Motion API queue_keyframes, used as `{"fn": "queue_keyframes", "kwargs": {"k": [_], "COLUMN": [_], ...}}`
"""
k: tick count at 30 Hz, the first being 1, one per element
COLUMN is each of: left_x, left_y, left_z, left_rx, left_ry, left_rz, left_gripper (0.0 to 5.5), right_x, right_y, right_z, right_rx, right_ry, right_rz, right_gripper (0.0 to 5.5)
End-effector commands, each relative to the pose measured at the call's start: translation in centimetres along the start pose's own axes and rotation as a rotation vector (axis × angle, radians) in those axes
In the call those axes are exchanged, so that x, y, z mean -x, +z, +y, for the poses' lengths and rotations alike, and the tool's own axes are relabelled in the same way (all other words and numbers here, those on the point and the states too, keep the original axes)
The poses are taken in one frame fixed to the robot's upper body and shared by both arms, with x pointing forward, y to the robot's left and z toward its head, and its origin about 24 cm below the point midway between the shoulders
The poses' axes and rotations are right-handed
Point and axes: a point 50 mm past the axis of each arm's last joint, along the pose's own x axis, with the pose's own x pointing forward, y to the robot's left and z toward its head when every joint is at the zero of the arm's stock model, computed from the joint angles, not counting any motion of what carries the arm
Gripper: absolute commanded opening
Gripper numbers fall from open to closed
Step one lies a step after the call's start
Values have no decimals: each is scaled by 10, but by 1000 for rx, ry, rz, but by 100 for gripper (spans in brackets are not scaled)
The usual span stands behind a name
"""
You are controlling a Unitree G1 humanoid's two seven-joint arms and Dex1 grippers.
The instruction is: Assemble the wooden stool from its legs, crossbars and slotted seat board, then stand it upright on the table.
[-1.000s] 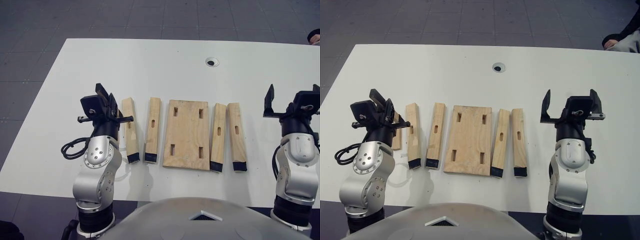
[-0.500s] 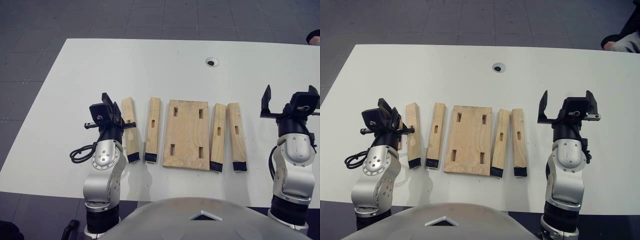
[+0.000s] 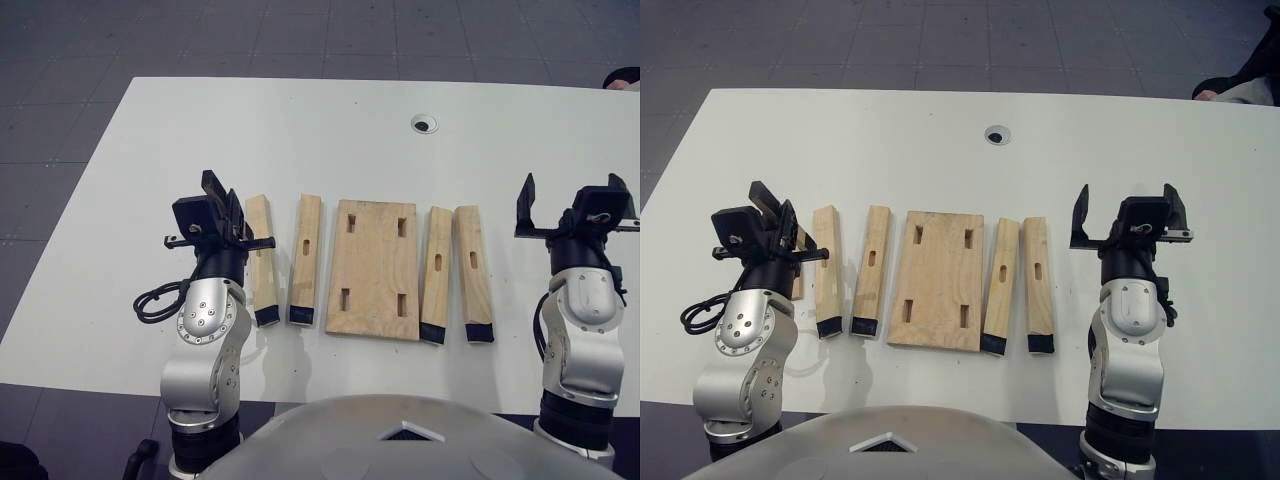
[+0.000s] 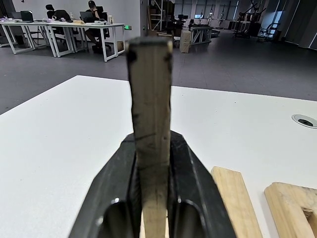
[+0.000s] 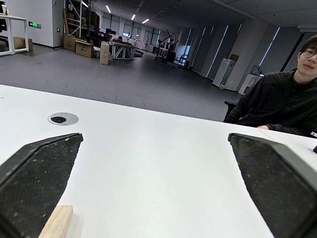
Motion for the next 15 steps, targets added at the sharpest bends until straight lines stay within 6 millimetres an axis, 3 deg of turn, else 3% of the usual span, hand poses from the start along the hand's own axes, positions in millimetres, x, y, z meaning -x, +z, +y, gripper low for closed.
{"fn": "queue_keyframes", "kwargs": {"k": [1, 15], "left_x": [-2, 0], "left_y": [-4, -27], "left_z": [-2, -4], "left_rx": [3, 5], "left_ry": [-7, 0], "left_rz": [15, 102], "left_gripper": [42, 42], "right_x": [0, -1], "right_y": [0, 1], "right_z": [2, 4], "right_rx": [-3, -3], "right_ry": [3, 11], "right_rz": [-1, -5], "right_gripper": [550, 550]}}
